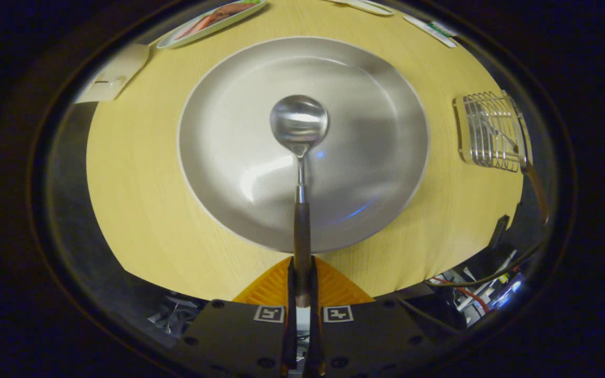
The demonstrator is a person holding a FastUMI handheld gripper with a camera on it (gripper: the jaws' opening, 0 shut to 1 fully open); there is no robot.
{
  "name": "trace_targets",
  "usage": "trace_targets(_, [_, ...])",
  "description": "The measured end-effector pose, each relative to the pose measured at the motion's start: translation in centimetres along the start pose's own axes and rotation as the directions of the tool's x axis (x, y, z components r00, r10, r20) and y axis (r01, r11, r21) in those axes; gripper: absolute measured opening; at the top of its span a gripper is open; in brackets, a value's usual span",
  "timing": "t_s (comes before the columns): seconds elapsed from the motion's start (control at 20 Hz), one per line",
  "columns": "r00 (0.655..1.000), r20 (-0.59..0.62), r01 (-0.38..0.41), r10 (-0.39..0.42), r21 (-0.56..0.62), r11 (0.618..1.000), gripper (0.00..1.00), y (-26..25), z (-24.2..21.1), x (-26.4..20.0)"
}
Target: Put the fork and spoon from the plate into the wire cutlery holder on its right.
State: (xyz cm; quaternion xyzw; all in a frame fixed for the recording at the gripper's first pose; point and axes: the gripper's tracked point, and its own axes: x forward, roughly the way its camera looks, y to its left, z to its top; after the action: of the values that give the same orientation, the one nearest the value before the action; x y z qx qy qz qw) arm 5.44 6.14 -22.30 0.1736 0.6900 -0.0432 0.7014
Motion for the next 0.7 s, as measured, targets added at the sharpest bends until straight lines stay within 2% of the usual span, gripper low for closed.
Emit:
trace_targets(0.15, [1.0,0.004,-0.012,0.012,0.025,1.0,0.06,-0.3,-0.2,-1.2])
trace_targets(0.7, [0.997,0.067,-0.044,0.032,0.173,0.984,0.06,-2.3,-1.2,-9.3])
